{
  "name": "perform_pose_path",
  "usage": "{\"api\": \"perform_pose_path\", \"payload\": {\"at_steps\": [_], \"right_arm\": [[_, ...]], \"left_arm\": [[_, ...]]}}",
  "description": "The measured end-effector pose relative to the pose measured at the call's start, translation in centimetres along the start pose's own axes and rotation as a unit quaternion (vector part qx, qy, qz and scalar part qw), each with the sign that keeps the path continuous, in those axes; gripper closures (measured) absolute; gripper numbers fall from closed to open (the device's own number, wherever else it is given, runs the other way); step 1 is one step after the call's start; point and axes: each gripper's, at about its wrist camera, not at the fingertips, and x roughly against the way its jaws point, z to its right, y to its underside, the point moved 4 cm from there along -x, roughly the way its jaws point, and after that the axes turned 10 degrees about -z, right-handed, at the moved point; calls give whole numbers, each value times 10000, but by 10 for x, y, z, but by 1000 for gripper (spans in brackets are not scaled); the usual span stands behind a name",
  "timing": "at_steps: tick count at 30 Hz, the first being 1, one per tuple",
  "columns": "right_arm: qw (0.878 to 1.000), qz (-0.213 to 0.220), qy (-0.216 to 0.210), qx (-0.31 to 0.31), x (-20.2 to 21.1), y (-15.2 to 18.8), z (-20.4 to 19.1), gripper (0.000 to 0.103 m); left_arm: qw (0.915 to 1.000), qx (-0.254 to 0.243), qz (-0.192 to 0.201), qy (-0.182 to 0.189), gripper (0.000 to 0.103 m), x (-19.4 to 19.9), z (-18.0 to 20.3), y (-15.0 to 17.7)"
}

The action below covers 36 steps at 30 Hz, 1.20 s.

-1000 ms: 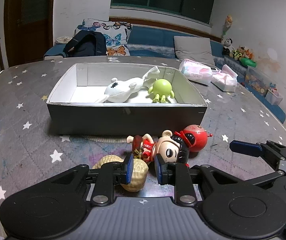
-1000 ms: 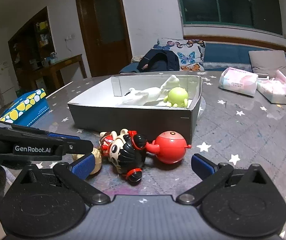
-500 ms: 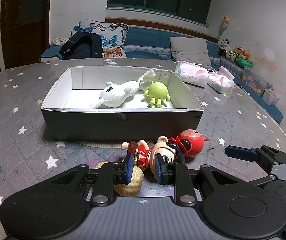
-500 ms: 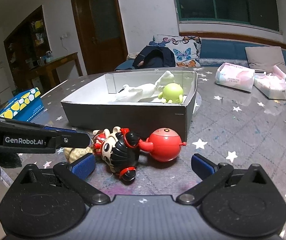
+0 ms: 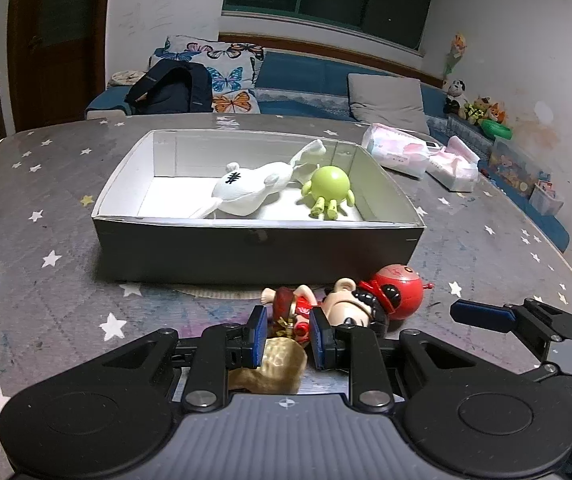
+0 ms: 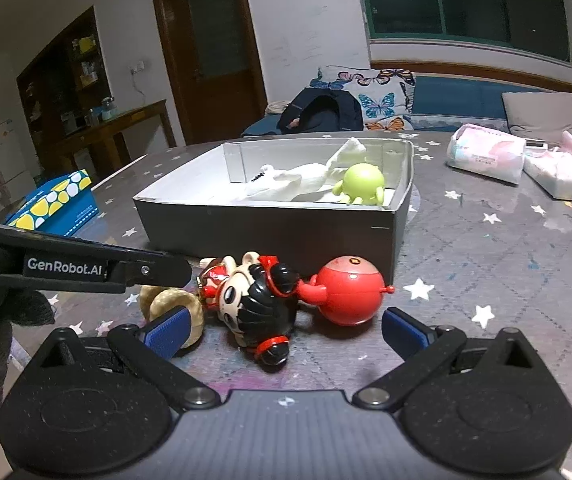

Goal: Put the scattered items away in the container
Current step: 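Move the open left gripper down to the tan peanut plush, then close the left gripper on the tan peanut plush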

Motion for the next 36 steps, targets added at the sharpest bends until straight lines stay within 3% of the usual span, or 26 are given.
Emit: {"api": "perform_pose_path", "payload": {"at_steps": [23,31,36], "right_arm": [[9949,40,-537,859,8,-4,-43,8],[9886,-170,-746,1298,-2,-2,-61,12],[9846,-295,-862,1489,-10,-2,-70,20]], "left_arm": [[9995,308,43,-90,78,6,-30,3],[9984,563,52,42,78,10,-54,1],[9978,624,4,243,78,10,-64,2]]}}
